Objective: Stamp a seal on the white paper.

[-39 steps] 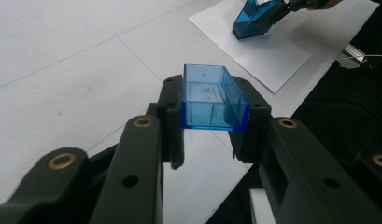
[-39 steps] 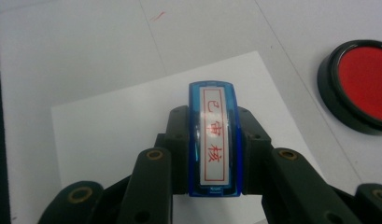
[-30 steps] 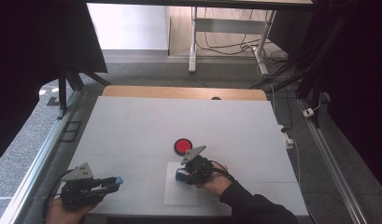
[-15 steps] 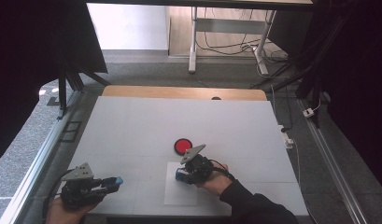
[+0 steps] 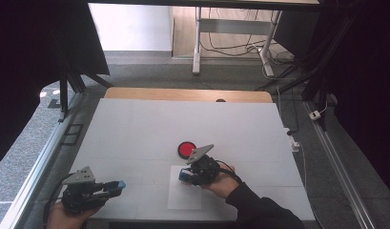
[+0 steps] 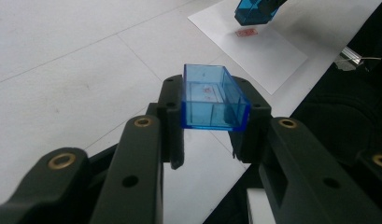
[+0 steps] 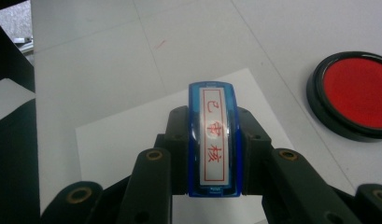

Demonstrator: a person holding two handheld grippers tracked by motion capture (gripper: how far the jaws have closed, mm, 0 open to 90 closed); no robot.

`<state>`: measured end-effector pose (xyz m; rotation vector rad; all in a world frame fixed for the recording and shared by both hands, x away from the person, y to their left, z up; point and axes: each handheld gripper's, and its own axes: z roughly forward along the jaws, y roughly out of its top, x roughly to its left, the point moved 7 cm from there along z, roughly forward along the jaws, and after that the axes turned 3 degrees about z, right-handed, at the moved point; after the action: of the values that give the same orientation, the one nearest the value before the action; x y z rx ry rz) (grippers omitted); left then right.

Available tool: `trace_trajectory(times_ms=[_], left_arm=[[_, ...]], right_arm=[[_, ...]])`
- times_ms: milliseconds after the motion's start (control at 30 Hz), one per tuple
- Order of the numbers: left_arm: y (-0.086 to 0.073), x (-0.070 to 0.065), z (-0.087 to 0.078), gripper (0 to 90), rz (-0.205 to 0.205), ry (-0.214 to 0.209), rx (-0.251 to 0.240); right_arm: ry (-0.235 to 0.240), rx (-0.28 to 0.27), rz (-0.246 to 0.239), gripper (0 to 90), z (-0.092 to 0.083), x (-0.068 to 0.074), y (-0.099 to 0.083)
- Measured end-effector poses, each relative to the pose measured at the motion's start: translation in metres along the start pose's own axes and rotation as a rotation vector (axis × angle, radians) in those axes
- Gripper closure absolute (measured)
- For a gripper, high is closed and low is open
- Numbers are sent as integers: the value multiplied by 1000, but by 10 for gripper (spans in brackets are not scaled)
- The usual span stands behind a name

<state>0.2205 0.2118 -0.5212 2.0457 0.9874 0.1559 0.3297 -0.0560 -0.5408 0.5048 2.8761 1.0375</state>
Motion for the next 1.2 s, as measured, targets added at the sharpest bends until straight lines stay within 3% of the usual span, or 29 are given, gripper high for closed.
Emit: trace_trajectory(times_ms=[933, 1200], left_arm=[[0, -1, 0, 684, 7, -2, 3], [0, -1, 0, 684, 7, -6, 2]], right_arm=[[18, -153, 33, 703, -40, 2, 26], [31, -180, 19, 703, -48, 5, 31]])
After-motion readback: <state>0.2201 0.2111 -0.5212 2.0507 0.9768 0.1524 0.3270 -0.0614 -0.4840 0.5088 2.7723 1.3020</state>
